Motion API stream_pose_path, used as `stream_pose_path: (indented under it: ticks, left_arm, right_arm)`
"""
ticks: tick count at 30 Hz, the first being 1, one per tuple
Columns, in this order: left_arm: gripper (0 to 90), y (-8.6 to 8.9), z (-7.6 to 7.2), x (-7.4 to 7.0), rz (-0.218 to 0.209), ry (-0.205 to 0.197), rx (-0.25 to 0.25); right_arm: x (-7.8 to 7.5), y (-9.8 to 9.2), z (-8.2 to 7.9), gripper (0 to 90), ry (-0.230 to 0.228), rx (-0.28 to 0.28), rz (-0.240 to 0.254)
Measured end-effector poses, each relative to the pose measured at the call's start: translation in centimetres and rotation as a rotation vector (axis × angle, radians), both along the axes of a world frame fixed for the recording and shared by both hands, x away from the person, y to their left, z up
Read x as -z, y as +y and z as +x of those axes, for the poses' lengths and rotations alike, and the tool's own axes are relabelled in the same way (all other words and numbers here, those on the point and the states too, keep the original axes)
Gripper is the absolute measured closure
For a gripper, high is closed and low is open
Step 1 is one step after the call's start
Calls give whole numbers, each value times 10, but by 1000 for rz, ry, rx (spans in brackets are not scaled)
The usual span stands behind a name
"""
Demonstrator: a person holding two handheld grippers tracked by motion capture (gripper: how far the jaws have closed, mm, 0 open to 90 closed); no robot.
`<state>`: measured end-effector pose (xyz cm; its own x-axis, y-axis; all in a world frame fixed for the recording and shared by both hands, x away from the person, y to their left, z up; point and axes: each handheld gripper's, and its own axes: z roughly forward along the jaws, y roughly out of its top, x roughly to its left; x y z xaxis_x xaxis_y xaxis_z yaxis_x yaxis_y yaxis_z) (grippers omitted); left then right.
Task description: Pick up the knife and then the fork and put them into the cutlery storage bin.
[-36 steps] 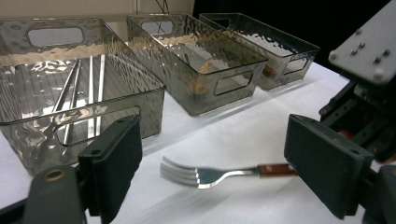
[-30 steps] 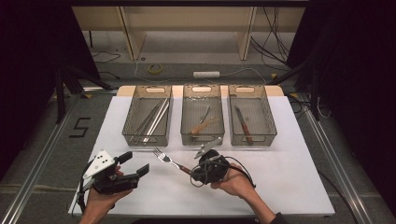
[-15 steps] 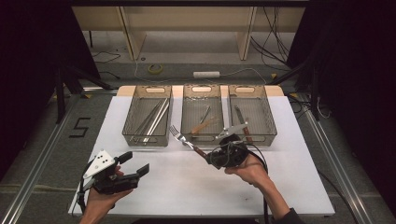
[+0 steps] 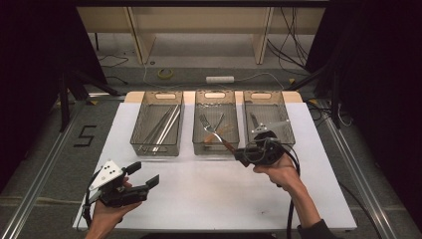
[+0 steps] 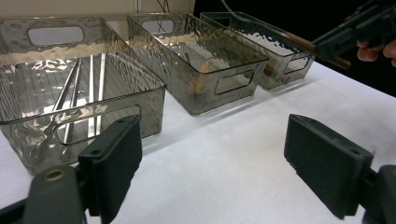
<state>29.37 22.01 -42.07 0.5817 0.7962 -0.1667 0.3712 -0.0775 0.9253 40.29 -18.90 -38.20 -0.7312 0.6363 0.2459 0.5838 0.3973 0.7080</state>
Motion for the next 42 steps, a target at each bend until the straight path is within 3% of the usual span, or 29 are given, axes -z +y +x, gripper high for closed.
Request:
stream_pose_path:
  ticks: [18, 29, 42]
  left_arm:
    - [188, 0, 0, 0, 2, 1, 2]
    - [188, 0, 0, 0, 2, 0, 0]
    - [188, 0, 0, 0, 3, 2, -1]
  right_arm:
    - [-7, -50, 17, 766, -15, 151, 76]
    - [-1, -66, 26, 767, -11, 226, 77]
    - [-2, -80, 36, 766, -37, 304, 78]
